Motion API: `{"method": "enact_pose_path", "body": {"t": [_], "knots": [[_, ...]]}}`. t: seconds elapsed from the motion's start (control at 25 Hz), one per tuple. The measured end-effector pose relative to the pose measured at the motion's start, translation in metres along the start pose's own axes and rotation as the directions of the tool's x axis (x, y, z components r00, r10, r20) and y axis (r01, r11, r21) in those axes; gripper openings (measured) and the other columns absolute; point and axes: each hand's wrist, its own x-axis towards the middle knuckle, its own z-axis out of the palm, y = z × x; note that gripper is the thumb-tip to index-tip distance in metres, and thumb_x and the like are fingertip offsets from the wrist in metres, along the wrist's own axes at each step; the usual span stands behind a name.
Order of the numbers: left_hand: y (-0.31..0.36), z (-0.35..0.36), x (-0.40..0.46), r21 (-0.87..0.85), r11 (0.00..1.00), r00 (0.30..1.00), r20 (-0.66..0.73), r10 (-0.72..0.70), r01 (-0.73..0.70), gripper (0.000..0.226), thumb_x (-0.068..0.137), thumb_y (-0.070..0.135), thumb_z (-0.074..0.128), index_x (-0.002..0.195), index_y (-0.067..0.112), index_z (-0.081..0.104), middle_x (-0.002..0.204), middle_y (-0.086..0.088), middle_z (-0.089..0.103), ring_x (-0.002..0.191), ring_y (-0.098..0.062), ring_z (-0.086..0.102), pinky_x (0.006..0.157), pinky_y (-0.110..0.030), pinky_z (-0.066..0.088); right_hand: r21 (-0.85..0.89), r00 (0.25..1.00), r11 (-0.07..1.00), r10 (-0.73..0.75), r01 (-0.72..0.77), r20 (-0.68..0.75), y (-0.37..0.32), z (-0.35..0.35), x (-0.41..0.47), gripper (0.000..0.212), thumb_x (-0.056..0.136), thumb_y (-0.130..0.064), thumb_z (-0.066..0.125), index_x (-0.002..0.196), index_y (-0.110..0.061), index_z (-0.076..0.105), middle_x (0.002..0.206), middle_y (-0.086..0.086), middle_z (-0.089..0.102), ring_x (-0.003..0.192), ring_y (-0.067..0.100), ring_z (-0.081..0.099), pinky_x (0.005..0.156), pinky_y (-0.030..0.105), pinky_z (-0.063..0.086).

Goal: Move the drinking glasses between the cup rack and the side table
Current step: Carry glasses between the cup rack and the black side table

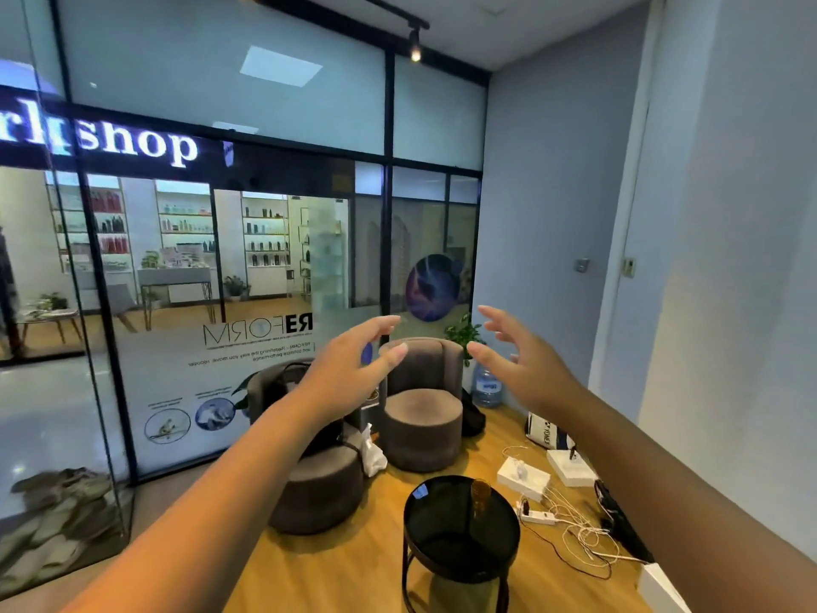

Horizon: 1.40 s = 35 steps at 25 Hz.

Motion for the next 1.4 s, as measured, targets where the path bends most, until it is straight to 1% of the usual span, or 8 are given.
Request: {"method": "enact_pose_path", "body": {"t": [0.12, 0.28, 0.4, 0.52, 0.8, 1.0, 1.16, 1.4], "knots": [[-0.037, 0.028, 0.037, -0.016, 1.000, 0.999, 0.033, -0.015, 0.016, 0.055, 0.100, 0.043, 0.062, 0.152, 0.032, 0.047, 0.140, 0.012, 0.060, 0.129, -0.006, 0.055, 0.109, -0.033, 0.046, -0.001, 0.998, 0.999, 0.050, -0.050, 0.043, 0.042, 0.034, 0.029, 0.066, 0.096, -0.058, 0.060, 0.156, -0.043, 0.037, 0.160, -0.007, 0.045, 0.143, 0.022, 0.048, 0.109, 0.044, 0.046], [-0.093, 0.063, 0.092, -0.046, 0.999, 0.996, 0.083, -0.015, 0.018, 0.051, 0.101, 0.039, 0.062, 0.150, 0.033, 0.049, 0.103, 0.022, 0.064, 0.098, -0.004, 0.062, 0.102, -0.030, 0.051, -0.029, 0.995, 0.996, 0.089, -0.088, 0.038, 0.087, 0.066, 0.084, 0.064, 0.097, -0.055, 0.062, 0.156, -0.042, 0.038, 0.159, -0.007, 0.047, 0.142, 0.020, 0.048, 0.108, 0.042, 0.047], [-0.146, 0.086, 0.142, -0.059, 0.998, 0.993, 0.117, 0.024, -0.017, 0.051, 0.101, 0.044, 0.061, 0.150, 0.035, 0.049, 0.136, 0.016, 0.061, 0.124, -0.004, 0.057, 0.109, -0.035, 0.049, -0.089, 0.991, 0.987, 0.131, -0.132, -0.017, 0.123, 0.082, 0.130, 0.070, 0.092, -0.064, 0.058, 0.155, -0.041, 0.039, 0.158, -0.004, 0.049, 0.140, 0.022, 0.050, 0.105, 0.040, 0.047], [-0.195, 0.102, 0.191, -0.081, 0.996, 0.989, 0.146, 0.037, -0.025, 0.054, 0.100, 0.044, 0.062, 0.151, 0.032, 0.049, 0.147, 0.010, 0.057, 0.137, -0.009, 0.051, 0.114, -0.036, 0.045, -0.115, 0.972, 0.967, 0.219, -0.229, -0.087, 0.162, 0.098, 0.167, 0.065, 0.099, -0.052, 0.063, 0.157, -0.036, 0.039, 0.158, -0.001, 0.049, 0.140, 0.024, 0.050, 0.097, 0.032, 0.044], [-0.285, 0.137, 0.306, -0.141, 0.984, 0.964, 0.227, 0.139, -0.109, 0.058, 0.100, 0.040, 0.064, 0.154, 0.028, 0.047, 0.150, 0.010, 0.054, 0.138, -0.008, 0.048, 0.109, -0.024, 0.040, -0.148, 0.911, 0.913, 0.342, -0.380, -0.231, 0.231, 0.144, 0.256, 0.064, 0.098, -0.050, 0.063, 0.156, -0.038, 0.038, 0.158, 0.001, 0.049, 0.140, 0.026, 0.051, 0.096, 0.032, 0.044], [-0.316, 0.188, 0.372, -0.173, 0.975, 0.938, 0.294, 0.186, -0.139, 0.057, 0.101, 0.043, 0.061, 0.154, 0.033, 0.045, 0.153, 0.010, 0.052, 0.140, -0.012, 0.048, 0.113, -0.032, 0.041, -0.174, 0.891, 0.897, 0.348, -0.407, -0.293, 0.264, 0.162, 0.307, 0.065, 0.098, -0.050, 0.063, 0.157, -0.037, 0.038, 0.159, 0.000, 0.048, 0.141, 0.024, 0.050, 0.094, 0.029, 0.043], [-0.338, 0.237, 0.413, -0.200, 0.968, 0.921, 0.326, 0.214, -0.153, 0.059, 0.098, 0.048, 0.061, 0.153, 0.036, 0.044, 0.153, 0.011, 0.053, 0.141, -0.012, 0.048, 0.115, -0.044, 0.045, -0.178, 0.898, 0.895, 0.362, -0.410, -0.251, 0.307, 0.182, 0.340, 0.066, 0.098, -0.051, 0.064, 0.157, -0.042, 0.036, 0.161, -0.002, 0.045, 0.144, 0.024, 0.046, 0.098, 0.032, 0.042], [-0.375, 0.312, 0.484, -0.172, 0.973, 0.887, 0.411, 0.210, -0.151, 0.060, 0.099, 0.052, 0.059, 0.154, 0.036, 0.043, 0.152, 0.014, 0.053, 0.139, -0.005, 0.048, 0.114, -0.041, 0.047, -0.128, 0.883, 0.883, 0.421, -0.451, -0.207, 0.402, 0.189, 0.395, 0.066, 0.097, -0.050, 0.066, 0.155, -0.047, 0.033, 0.165, -0.004, 0.040, 0.149, 0.026, 0.041, 0.111, 0.048, 0.045]]}}
